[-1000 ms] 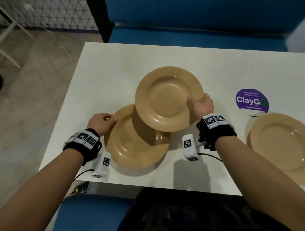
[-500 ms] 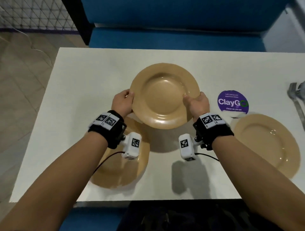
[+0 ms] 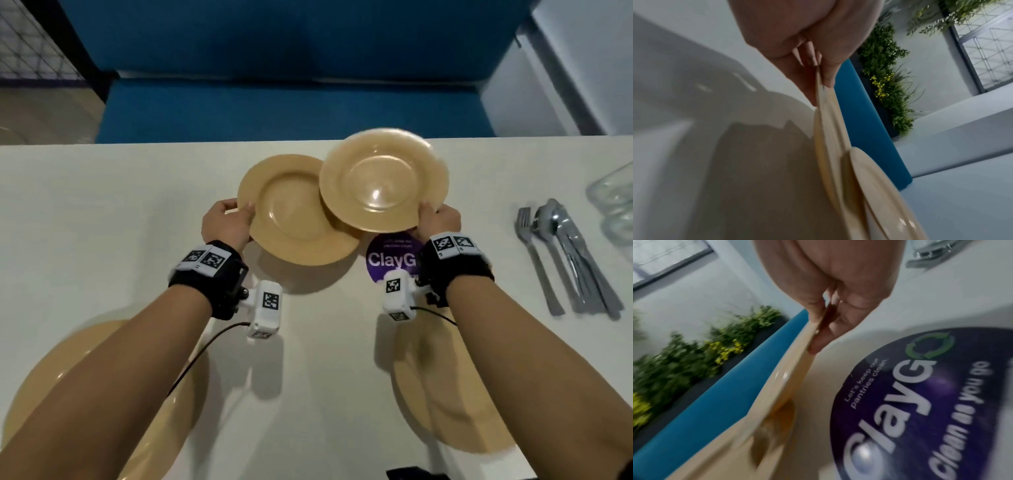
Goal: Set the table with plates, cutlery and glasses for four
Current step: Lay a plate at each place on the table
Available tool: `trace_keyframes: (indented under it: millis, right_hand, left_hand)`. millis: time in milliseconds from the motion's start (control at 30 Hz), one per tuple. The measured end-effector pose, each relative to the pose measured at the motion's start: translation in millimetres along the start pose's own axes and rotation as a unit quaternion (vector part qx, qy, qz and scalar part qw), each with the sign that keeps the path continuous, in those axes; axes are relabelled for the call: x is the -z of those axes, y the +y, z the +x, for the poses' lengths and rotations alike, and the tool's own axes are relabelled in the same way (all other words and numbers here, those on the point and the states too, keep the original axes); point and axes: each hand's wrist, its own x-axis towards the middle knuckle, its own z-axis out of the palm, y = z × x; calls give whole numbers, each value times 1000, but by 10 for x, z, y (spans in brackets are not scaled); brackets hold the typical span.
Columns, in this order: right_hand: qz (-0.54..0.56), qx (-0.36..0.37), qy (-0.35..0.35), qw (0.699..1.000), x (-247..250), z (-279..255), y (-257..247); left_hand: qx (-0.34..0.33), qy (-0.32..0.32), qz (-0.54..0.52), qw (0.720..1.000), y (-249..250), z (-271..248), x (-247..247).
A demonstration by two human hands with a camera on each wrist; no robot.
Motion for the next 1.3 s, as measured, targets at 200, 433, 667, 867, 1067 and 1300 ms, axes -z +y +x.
trace_keyframes:
  millis: [200, 433, 667, 867, 1067, 1300]
  right_hand:
    - [175, -128, -93, 972, -146, 196, 64]
    - [135, -174, -113, 969, -399, -164, 186]
    - [75, -23, -160, 984, -1033, -780, -225]
    - [17, 69, -195, 978, -1859, -1404, -650]
    - [3, 76, -235, 969, -2561, -1790, -920]
    - [-52, 86, -213, 972, -2792, -1820, -916]
  left_hand:
    - [-1, 67, 6, 998, -127, 109, 40]
    - [-24, 126, -7, 992, -130, 244, 318]
    - [-10, 93, -41, 995, -121, 406, 885]
    - [-19, 72, -33, 997, -86, 727, 1690]
    - [9, 71, 2, 997, -69, 1195, 2331]
    - [6, 46, 111, 993, -89, 1394, 2538]
